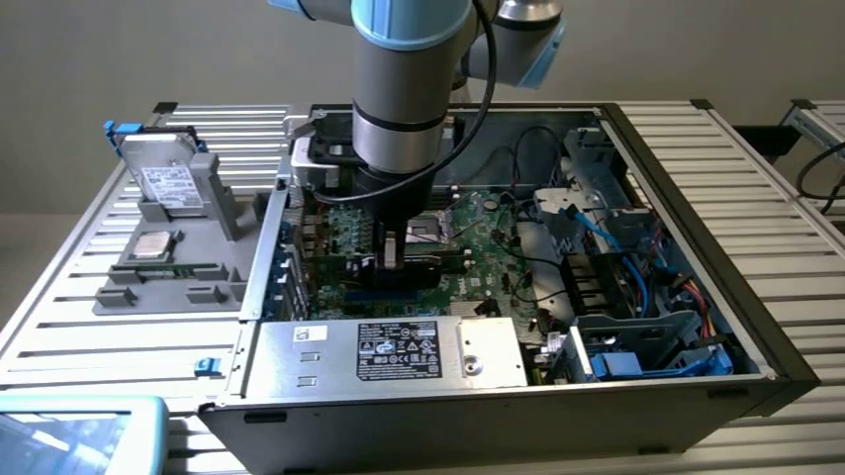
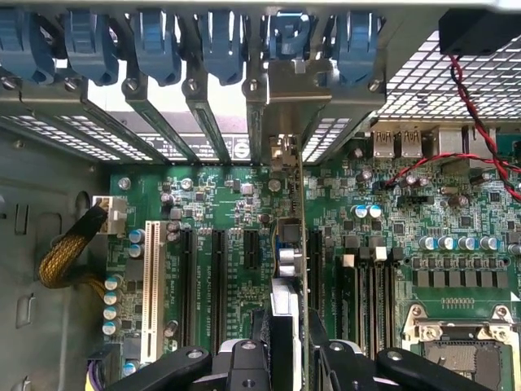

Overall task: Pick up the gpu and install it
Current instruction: 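Insert the gpu into the slot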

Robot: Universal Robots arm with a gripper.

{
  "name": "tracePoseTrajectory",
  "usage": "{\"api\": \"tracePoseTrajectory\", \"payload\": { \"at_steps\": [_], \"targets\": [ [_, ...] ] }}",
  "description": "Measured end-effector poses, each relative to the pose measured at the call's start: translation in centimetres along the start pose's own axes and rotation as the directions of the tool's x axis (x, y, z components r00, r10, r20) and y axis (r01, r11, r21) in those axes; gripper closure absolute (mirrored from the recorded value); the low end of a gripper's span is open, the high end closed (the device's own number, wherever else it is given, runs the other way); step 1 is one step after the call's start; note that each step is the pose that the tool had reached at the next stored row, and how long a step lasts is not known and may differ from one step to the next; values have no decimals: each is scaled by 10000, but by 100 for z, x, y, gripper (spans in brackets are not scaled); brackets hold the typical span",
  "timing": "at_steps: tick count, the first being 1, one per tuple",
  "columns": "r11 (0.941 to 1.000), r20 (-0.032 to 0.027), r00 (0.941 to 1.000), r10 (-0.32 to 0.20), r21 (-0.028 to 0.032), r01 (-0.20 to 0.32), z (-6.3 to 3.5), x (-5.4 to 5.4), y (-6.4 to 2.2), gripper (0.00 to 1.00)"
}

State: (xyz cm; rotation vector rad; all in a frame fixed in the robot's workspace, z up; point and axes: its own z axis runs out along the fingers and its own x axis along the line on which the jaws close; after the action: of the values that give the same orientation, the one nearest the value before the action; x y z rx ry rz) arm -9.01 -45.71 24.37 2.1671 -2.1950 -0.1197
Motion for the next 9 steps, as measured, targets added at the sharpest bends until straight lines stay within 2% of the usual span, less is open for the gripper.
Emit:
{"api": "tracePoseTrajectory", "payload": {
  "at_steps": [3, 6, 9],
  "targets": [
    [10000, 0, 10000, -1, -2, 1, 4, 0, -1, 72],
    [10000, 2, 10000, 3, -77, -3, 5, 9, -2, 72],
    [10000, 0, 10000, 8, -81, -8, 5, 12, -1, 72]
  ]
}}
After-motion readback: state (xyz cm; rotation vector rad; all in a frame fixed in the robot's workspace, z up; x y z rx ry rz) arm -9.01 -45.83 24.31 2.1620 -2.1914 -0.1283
